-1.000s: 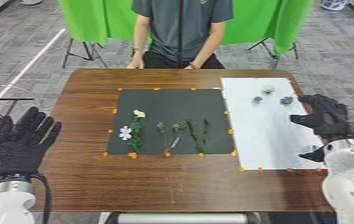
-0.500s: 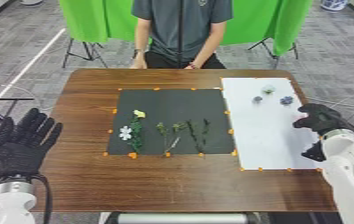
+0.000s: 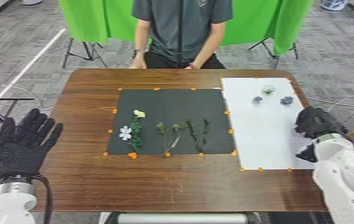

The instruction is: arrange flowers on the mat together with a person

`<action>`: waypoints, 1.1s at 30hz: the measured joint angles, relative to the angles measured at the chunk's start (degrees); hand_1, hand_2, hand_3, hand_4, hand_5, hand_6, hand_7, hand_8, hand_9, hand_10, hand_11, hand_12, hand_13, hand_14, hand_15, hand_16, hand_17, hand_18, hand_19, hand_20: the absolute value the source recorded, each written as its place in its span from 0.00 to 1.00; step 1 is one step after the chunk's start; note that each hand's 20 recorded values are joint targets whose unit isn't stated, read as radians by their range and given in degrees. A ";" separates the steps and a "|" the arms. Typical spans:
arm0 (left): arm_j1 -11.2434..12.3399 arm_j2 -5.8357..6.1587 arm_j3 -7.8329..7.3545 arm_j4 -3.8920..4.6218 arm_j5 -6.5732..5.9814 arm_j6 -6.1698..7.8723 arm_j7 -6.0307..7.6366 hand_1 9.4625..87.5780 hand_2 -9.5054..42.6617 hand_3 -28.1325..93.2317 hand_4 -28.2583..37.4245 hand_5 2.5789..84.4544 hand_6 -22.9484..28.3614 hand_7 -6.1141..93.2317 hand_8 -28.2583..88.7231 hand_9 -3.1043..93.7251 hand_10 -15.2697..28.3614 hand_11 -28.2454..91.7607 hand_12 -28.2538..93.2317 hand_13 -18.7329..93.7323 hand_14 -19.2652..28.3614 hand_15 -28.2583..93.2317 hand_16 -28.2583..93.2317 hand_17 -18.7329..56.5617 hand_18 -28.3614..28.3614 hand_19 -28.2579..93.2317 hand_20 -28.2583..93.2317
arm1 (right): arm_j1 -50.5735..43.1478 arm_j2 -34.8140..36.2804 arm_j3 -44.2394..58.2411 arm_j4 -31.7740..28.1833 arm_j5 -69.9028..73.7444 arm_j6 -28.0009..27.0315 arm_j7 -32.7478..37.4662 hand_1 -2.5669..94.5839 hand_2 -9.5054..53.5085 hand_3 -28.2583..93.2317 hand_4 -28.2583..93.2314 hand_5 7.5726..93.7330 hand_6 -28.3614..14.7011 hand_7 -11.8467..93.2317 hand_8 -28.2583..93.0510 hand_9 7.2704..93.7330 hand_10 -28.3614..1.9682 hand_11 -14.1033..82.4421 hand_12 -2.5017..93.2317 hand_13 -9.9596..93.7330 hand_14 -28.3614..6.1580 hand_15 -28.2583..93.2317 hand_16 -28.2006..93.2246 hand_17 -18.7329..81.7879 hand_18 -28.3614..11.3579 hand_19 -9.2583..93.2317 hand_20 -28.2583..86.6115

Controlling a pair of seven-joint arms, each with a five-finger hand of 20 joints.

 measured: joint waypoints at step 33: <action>-2.93 -0.11 1.81 0.92 0.60 0.16 -3.06 0.28 0.40 0.83 0.01 0.67 0.61 0.30 0.17 0.60 0.72 0.47 0.40 0.56 0.78 0.66 0.26 0.25 0.83 0.57 0.46 | 10.89 -12.24 -26.37 -8.76 8.60 -0.06 -24.93 0.66 0.06 0.79 0.00 0.65 0.67 0.55 0.21 0.78 0.61 0.32 0.49 0.76 0.69 0.54 0.57 0.59 0.35 0.82 0.45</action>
